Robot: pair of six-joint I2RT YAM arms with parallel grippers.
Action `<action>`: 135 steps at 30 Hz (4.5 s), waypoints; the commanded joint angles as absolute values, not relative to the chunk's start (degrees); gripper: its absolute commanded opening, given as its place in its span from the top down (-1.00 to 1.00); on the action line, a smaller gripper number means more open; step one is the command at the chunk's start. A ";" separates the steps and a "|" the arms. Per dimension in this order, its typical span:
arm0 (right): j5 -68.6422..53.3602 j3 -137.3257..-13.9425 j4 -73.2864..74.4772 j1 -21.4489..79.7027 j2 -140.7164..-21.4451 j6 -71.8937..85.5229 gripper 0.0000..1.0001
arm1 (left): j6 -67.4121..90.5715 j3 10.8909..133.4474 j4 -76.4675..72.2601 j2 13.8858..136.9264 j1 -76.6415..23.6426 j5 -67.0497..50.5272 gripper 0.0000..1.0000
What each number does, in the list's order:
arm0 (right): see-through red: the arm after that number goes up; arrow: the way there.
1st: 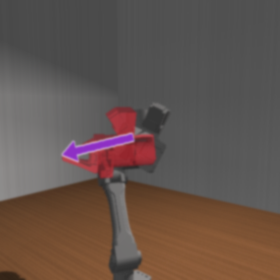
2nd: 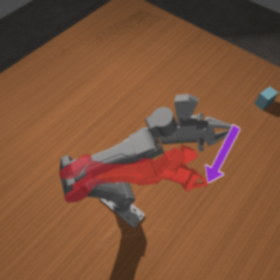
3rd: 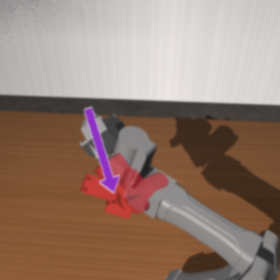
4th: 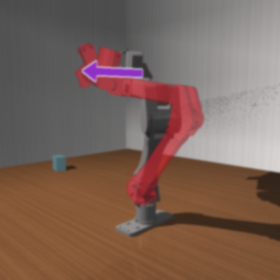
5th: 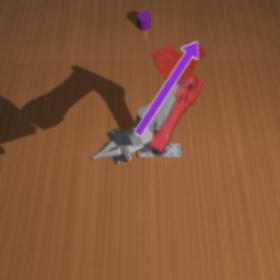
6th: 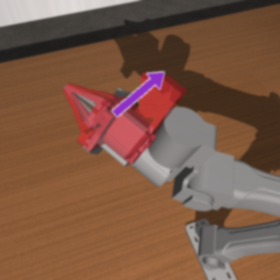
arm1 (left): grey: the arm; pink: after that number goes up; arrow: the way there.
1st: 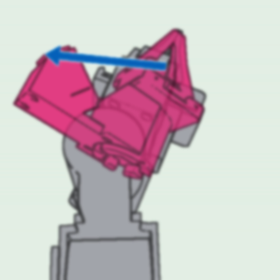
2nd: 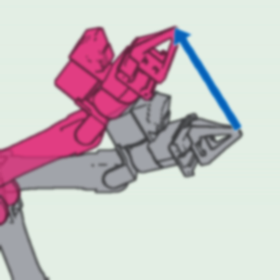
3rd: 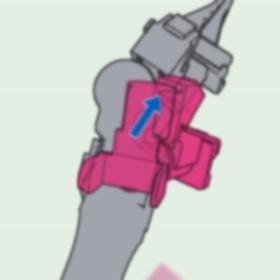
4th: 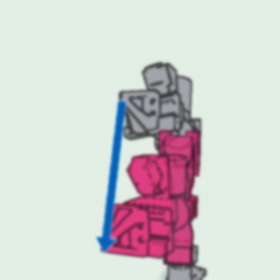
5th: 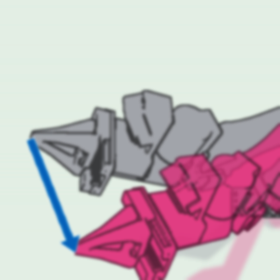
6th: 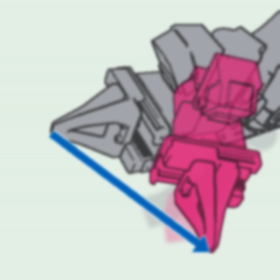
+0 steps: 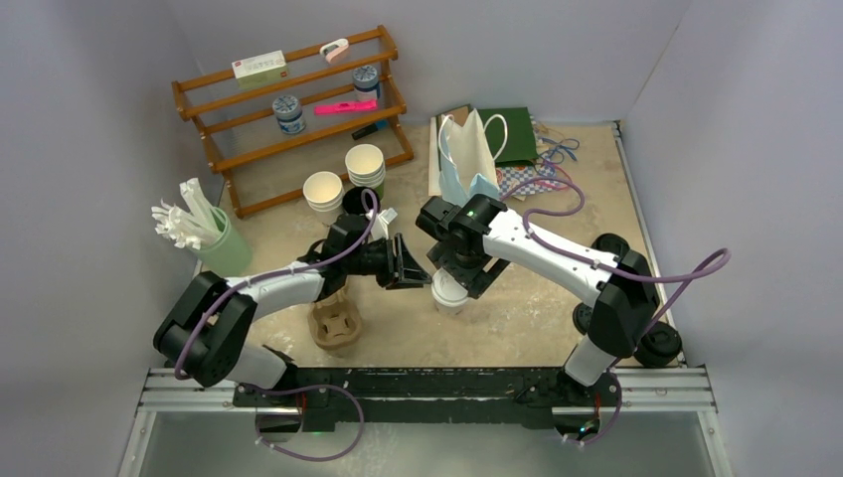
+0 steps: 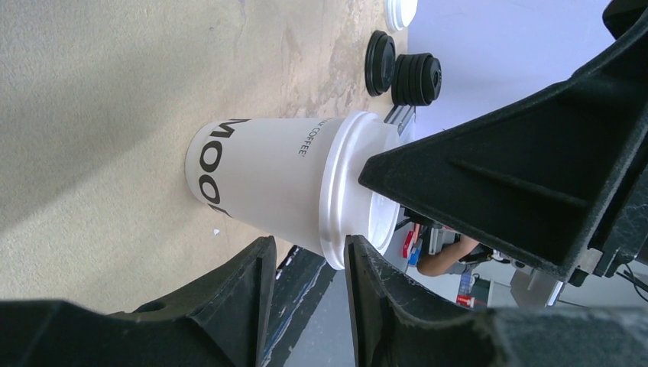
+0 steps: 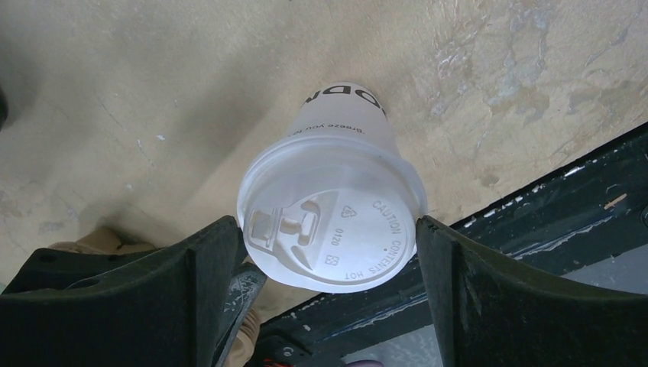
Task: Pack the takeout coffee
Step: Close the cup lid on the coffee cup.
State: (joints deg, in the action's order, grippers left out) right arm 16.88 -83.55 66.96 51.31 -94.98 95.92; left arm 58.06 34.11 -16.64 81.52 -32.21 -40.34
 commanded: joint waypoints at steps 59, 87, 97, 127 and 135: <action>17.68 -78.84 61.63 51.74 -99.42 88.78 -0.59 | 62.42 30.81 -26.38 82.43 -37.11 -42.93 0.10; 16.52 -75.98 57.62 51.85 -100.60 88.23 -0.59 | 49.45 33.27 -9.54 85.07 -36.96 -34.08 0.36; 17.60 -78.13 58.68 51.85 -99.93 86.76 -0.60 | 49.95 37.14 -7.28 78.59 -36.79 -35.08 0.11; 4.95 -69.94 34.08 51.83 -85.76 26.48 -0.72 | 53.68 31.65 -4.16 64.86 -29.72 -34.37 0.03; 3.94 -65.98 33.36 51.93 -81.13 24.52 -0.90 | 53.82 31.03 -6.46 66.28 -29.09 -34.66 0.03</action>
State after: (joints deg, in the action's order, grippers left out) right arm 6.00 -67.16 34.54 51.70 -83.05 27.24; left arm 52.99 31.94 -3.44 65.17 -29.61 -34.28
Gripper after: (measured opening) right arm 0.934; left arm 0.486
